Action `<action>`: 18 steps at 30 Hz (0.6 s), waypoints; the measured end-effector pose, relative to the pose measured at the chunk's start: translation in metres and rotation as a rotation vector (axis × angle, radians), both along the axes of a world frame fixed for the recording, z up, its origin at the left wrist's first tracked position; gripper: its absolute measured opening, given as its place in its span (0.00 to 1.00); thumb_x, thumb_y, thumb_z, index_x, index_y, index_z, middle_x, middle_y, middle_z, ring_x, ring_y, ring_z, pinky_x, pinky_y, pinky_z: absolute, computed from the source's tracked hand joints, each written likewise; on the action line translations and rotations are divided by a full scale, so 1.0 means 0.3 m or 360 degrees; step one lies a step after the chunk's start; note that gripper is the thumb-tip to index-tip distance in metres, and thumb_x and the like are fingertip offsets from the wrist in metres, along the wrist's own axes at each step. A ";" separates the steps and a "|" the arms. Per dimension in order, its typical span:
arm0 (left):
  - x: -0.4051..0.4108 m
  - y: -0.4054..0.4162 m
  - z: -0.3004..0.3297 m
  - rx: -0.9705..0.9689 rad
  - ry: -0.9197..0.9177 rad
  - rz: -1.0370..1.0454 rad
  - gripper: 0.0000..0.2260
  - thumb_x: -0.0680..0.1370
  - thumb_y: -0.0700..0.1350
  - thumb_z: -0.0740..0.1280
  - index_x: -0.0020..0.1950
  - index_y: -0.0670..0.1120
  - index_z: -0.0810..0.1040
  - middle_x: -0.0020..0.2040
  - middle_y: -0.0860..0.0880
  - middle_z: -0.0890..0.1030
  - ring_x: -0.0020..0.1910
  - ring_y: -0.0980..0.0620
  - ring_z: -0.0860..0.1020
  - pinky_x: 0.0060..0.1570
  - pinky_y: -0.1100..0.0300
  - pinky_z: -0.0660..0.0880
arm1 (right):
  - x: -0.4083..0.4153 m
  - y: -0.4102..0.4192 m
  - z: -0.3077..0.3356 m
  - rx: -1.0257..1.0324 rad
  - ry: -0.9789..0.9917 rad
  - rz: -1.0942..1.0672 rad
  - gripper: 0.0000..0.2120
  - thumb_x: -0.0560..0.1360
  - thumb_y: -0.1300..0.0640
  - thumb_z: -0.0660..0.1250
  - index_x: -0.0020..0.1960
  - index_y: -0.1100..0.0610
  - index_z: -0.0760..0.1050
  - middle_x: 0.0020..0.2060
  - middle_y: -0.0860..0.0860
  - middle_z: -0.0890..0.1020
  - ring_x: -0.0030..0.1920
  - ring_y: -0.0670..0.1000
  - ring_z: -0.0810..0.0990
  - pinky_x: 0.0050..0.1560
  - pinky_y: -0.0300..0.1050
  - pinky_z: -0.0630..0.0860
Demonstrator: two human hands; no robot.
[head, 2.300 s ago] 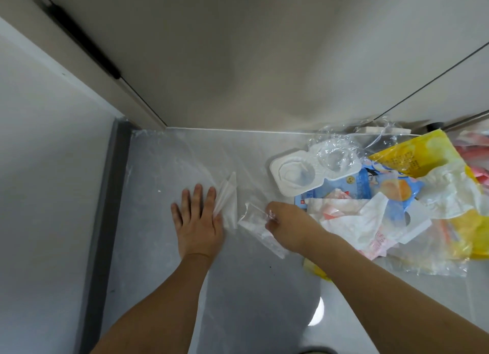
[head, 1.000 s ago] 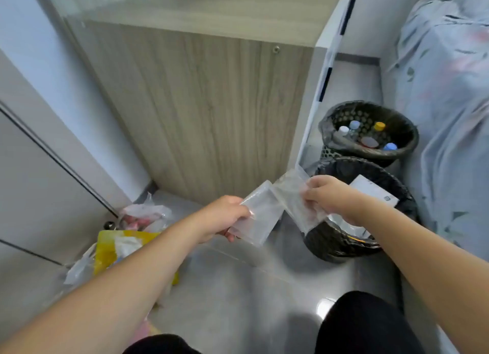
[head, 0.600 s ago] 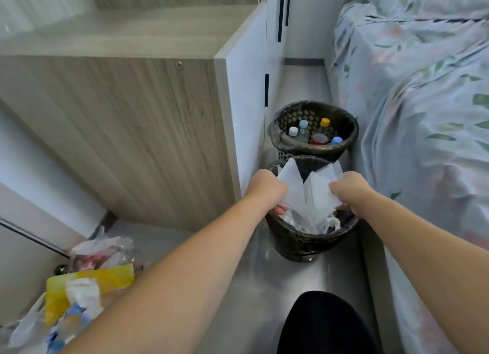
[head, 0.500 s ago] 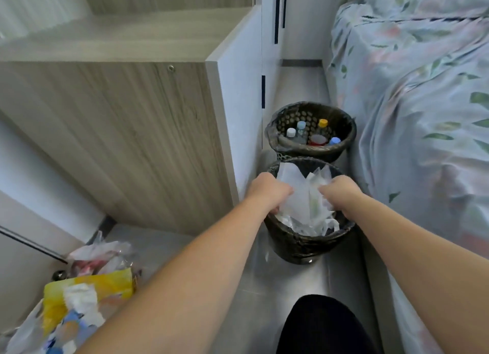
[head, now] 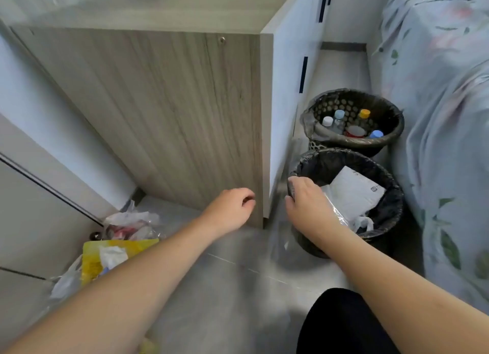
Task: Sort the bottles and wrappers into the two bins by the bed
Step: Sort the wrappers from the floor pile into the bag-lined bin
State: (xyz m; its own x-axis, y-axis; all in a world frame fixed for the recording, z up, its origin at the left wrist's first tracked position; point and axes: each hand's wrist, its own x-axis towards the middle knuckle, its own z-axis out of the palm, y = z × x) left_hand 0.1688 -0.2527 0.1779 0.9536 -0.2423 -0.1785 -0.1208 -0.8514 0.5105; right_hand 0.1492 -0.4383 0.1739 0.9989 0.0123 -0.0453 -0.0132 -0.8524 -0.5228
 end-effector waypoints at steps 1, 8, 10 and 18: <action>-0.002 0.047 -0.015 0.0045 -0.0007 0.0005 0.13 0.81 0.47 0.62 0.63 0.47 0.79 0.60 0.48 0.81 0.61 0.46 0.77 0.58 0.58 0.73 | -0.002 0.047 -0.004 -0.0013 0.0001 0.0092 0.18 0.77 0.61 0.59 0.66 0.62 0.68 0.61 0.58 0.73 0.63 0.60 0.70 0.62 0.49 0.67; -0.099 0.447 -0.127 0.0064 0.0002 0.0386 0.11 0.79 0.46 0.63 0.57 0.45 0.80 0.55 0.45 0.83 0.57 0.45 0.79 0.49 0.59 0.70 | 0.011 0.439 -0.018 -0.0060 0.0183 0.0615 0.21 0.77 0.60 0.58 0.70 0.61 0.65 0.66 0.58 0.70 0.66 0.60 0.68 0.64 0.50 0.68; -0.167 0.594 -0.178 0.0019 0.0030 0.0560 0.09 0.79 0.46 0.62 0.53 0.45 0.80 0.50 0.45 0.83 0.53 0.45 0.79 0.43 0.60 0.68 | 0.013 0.570 -0.018 -0.0074 0.0240 0.0752 0.21 0.78 0.59 0.58 0.70 0.60 0.65 0.66 0.58 0.69 0.67 0.59 0.67 0.65 0.49 0.67; -0.560 1.090 -0.361 -0.0167 0.0019 0.1430 0.06 0.79 0.41 0.60 0.49 0.46 0.76 0.43 0.51 0.76 0.46 0.48 0.75 0.41 0.59 0.66 | -0.045 1.134 -0.075 -0.0170 0.0464 0.1259 0.21 0.77 0.58 0.60 0.69 0.58 0.66 0.67 0.57 0.71 0.66 0.58 0.70 0.63 0.46 0.69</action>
State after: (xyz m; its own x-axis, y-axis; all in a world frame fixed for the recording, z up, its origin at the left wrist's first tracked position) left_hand 0.0010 0.0743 0.0697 0.7896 0.5771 -0.2085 0.5727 -0.5712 0.5880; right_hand 0.1357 -0.0979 0.1514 0.6461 0.6832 -0.3401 0.4859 -0.7119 -0.5070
